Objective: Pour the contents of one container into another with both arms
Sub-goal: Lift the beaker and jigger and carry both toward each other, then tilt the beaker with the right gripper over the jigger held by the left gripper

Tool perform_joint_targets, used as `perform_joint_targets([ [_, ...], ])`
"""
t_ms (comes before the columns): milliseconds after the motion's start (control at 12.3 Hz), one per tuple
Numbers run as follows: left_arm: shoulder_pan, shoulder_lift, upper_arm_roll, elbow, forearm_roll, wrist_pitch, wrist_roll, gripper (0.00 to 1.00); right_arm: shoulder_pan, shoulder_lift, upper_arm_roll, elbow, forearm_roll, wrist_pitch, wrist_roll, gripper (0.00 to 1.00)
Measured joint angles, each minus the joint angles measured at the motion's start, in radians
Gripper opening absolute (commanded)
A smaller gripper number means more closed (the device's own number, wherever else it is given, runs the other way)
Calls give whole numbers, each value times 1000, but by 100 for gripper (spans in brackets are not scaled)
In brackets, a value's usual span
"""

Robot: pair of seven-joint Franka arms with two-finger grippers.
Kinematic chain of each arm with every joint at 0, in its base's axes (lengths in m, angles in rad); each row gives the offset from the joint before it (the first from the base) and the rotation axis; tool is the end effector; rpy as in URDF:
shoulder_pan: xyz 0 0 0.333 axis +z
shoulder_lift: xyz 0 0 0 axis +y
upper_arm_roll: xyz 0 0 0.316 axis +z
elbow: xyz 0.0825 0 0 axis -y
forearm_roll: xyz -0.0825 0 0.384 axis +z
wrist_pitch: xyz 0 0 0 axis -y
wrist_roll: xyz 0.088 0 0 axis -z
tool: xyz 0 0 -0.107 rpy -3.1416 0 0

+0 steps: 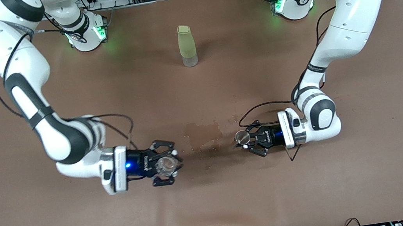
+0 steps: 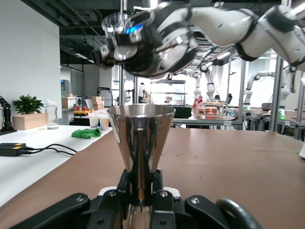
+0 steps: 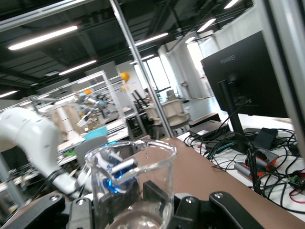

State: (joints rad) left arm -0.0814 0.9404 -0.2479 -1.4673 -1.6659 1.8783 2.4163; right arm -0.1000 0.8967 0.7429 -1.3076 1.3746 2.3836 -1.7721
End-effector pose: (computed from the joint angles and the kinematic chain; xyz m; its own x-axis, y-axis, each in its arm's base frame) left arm 0.6648 -0.2677 0.1702 0.0219 0.0322 0.9992 -0.9987 -0.0457 0.0234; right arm 0.7055 0.3208 0.3431 0.3597 -0.0445 0.9320 0.9116 -0.1963 -0.3612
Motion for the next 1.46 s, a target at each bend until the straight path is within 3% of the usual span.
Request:
perform_joint_targets([
  [163, -38, 0, 0, 6, -29, 61, 0, 0, 21, -3, 105, -23, 0, 186, 3, 0],
  [244, -53, 0, 0, 7, -38, 89, 2, 0, 43, -5, 125, -26, 0, 238, 18, 0],
  [569, -93, 2, 2, 8, -125, 147, 59, 0, 89, -5, 135, -30, 0, 283, 138, 0],
  [1057, -134, 3, 5, 16, -173, 233, 79, 0, 125, -5, 231, -39, 0, 422, 354, 0],
  [1463, -168, 3, 5, 17, -241, 258, 146, 0, 122, -5, 259, -61, 0, 439, 588, 0],
])
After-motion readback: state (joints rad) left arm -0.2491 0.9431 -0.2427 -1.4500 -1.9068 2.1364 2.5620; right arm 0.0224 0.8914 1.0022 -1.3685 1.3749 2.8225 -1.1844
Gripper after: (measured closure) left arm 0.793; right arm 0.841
